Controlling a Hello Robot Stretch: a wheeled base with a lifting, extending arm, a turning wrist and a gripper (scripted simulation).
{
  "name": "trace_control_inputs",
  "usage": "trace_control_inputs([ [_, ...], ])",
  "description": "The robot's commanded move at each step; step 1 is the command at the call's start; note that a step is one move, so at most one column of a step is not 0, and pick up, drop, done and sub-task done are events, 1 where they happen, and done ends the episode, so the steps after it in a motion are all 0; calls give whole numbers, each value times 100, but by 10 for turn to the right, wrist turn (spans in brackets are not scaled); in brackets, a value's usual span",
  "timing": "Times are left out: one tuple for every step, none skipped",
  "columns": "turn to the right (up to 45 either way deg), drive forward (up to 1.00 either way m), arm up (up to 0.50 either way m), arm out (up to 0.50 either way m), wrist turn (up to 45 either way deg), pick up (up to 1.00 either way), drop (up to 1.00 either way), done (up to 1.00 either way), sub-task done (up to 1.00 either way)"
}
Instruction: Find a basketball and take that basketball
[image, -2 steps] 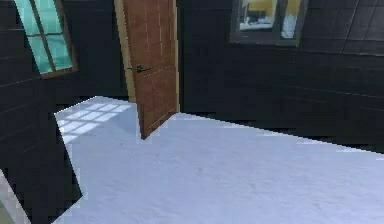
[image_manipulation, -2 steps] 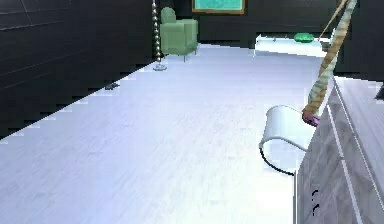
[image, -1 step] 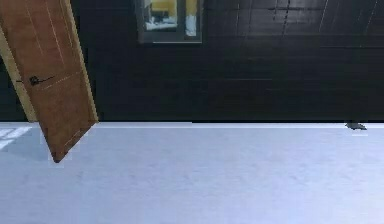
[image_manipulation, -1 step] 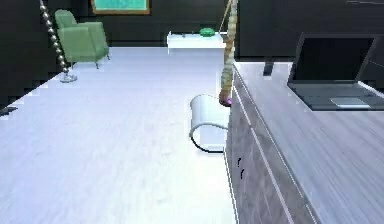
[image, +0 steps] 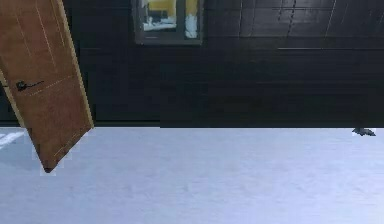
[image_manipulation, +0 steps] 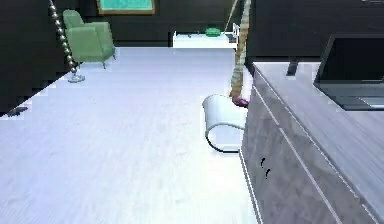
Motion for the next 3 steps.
trace_control_inputs([
  [-450, 0, 0, 0, 0, 0, 0, 0, 0],
  [-270, 0, 0, 0, 0, 0, 0, 0, 0],
  [0, 10, 0, 0, 0, 0, 0, 0, 0],
])
